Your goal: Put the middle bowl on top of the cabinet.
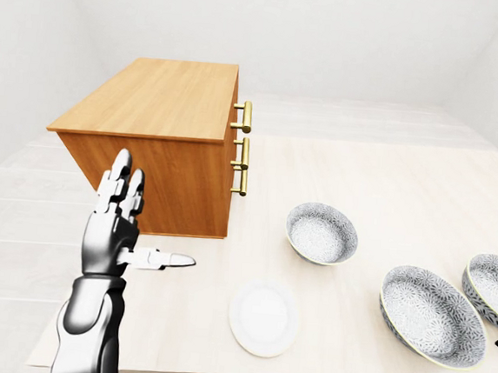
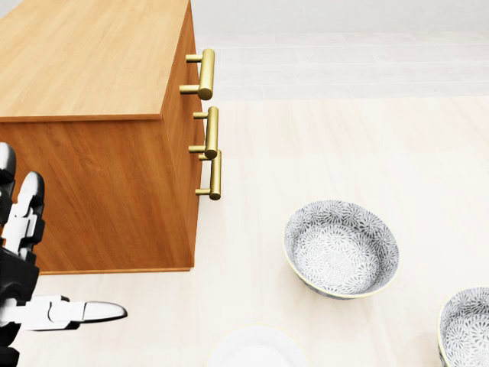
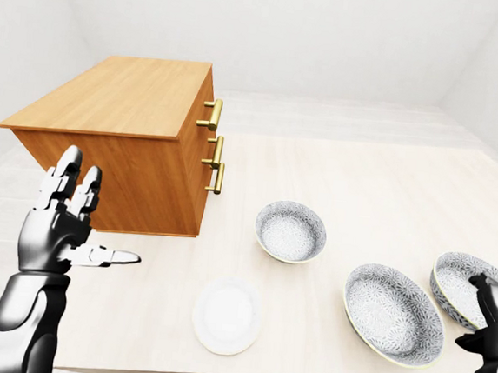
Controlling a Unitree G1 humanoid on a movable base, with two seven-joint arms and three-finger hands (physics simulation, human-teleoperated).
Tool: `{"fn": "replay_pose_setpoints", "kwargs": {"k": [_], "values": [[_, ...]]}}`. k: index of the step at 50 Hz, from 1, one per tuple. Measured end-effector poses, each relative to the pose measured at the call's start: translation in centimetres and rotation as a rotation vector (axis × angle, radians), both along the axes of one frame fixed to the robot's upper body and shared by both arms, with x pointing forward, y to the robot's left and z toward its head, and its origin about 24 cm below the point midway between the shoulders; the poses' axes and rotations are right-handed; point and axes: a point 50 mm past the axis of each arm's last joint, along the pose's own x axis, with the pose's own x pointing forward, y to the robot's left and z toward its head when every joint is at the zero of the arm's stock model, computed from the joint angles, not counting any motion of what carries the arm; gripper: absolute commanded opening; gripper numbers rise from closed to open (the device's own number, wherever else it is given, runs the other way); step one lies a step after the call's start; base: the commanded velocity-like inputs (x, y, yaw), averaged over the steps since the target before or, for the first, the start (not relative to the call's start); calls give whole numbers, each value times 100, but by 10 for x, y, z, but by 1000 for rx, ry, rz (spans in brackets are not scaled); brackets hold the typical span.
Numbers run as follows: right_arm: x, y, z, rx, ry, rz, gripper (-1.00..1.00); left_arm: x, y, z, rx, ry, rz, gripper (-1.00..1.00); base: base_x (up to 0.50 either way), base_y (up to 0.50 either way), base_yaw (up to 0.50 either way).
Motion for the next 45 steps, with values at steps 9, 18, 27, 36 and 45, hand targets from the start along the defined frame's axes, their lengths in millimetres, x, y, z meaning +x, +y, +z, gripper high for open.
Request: {"fn": "replay_pose_setpoints", "kwargs": {"k": [9,18,27,36,45], "values": [[0,0,-3,6,4,-3,51,0,0,-5,0,21,1,100,0,0,0],[1,0,-9,18,4,-10,43,-2,2,-7,-1,30,4,100,0,0,0],[3,-2,-16,35,1,-25,46,-4,2,-7,1,33,5,100,0,0,0],[3,-5,-21,46,-4,-45,52,-6,2,-8,2,38,8,100,0,0,0],[2,-7,-25,50,-9,-62,47,-7,3,-11,4,50,13,100,0,0,0]]}}
